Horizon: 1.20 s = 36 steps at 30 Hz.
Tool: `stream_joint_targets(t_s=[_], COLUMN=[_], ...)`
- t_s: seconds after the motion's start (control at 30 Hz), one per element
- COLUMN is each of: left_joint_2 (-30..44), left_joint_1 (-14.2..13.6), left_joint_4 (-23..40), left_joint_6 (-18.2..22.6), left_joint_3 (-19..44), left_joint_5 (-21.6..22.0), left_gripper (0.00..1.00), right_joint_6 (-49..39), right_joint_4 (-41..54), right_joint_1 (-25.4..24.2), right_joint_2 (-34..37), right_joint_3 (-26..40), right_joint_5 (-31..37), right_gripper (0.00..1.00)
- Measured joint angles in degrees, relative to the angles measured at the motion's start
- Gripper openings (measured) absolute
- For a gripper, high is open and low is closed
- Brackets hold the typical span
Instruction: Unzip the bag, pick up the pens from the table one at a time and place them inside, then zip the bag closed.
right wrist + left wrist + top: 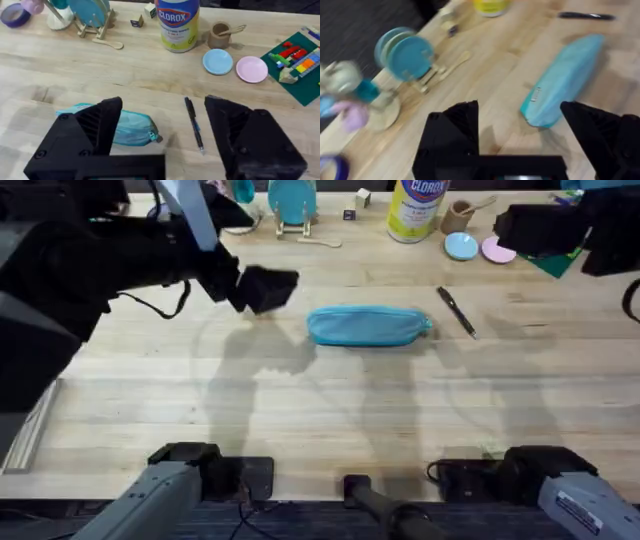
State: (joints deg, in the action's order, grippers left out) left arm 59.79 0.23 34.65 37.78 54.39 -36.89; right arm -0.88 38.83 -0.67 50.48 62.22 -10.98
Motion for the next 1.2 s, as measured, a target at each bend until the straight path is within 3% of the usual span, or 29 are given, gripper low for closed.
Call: stream_joint_targets(t_s=[0.17,0.5,1.2], left_joint_2=[2.12,2.56,7.97], left_joint_1=[0.0,-0.11,-0.09], left_joint_4=[2.02,2.28,6.5], left_joint_6=[7.08,10.21,10.71], left_joint_3=[0.0,0.0,0.0], left_joint_5=[-6.81,-12.37,-12.76], left_gripper=[0.992,0.993,0.993], right_joint_6=[-0.98,-2.28,-3.24], right_joint_4=[-0.02,-0.09,-1.11], right_joint_1=[0.0,0.0,0.0], right_joint_2=[0.0,0.0,0.0], right_joint_3=[0.0,0.0,0.0], right_joint_5=[-0.22,-0.44,-0.44], right_gripper=[0.995,0.995,0.997])
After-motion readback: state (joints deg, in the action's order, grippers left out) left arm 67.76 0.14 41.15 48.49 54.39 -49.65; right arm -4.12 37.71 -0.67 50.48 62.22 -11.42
